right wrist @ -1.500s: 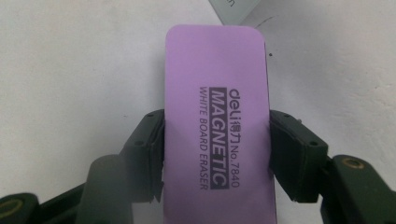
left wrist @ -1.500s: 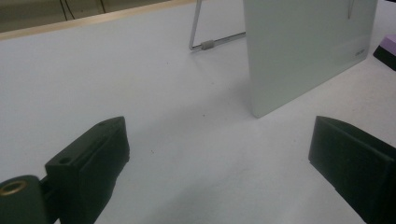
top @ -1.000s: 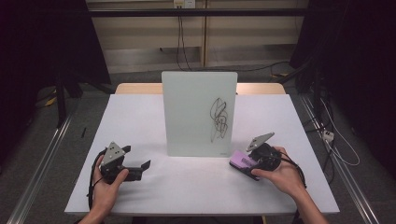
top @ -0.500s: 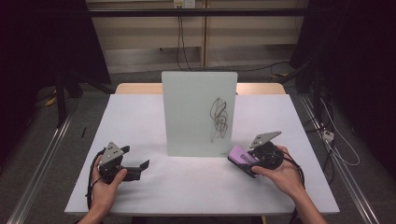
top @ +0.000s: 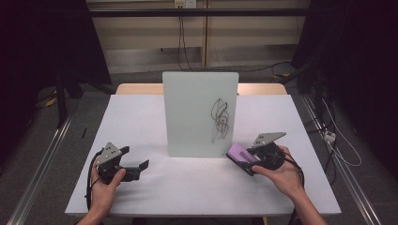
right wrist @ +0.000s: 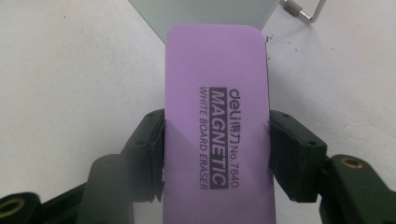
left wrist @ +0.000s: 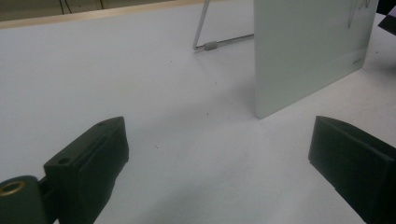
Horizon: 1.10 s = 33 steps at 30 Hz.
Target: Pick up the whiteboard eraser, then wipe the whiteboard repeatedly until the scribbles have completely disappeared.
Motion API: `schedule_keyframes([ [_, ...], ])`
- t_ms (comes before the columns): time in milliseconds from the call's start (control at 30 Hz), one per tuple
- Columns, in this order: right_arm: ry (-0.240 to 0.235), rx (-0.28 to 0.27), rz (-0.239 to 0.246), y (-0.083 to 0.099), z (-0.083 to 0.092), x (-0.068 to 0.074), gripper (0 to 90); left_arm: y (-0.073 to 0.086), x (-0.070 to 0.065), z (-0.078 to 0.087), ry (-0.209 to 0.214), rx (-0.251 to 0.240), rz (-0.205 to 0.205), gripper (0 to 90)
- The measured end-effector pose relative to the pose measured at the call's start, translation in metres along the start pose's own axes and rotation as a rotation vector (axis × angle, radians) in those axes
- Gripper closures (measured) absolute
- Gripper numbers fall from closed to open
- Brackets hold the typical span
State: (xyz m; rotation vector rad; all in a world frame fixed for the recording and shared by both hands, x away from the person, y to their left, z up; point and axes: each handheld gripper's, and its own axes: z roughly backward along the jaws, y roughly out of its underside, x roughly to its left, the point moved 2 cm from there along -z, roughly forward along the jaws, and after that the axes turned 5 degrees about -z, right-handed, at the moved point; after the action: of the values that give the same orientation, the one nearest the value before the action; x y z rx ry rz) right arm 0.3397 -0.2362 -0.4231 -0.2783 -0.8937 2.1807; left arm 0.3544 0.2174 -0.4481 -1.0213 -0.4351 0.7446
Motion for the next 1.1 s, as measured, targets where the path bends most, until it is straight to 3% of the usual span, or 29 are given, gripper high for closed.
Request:
schedule_keyframes([
  [267, 0.020, -0.072, -0.005, 0.000, 0.008, -0.001, 41.7, -0.001, -0.002, 0.001, -0.007, 0.002, -0.009, 4.9],
  [500, 0.003, -0.089, -0.006, -0.002, 0.013, -0.001, 41.7, 0.001, -0.001, -0.003, 0.004, 0.015, -0.012, 4.9],
  [833, -0.021, -0.135, 0.036, -0.011, 0.017, 0.008, 41.7, 0.000, 0.001, 0.000, 0.000, 0.005, -0.007, 4.9],
  [1100, -0.013, -0.161, 0.062, -0.016, 0.022, 0.012, 41.7, -0.002, 0.000, 0.001, -0.018, 0.006, -0.033, 4.9],
])
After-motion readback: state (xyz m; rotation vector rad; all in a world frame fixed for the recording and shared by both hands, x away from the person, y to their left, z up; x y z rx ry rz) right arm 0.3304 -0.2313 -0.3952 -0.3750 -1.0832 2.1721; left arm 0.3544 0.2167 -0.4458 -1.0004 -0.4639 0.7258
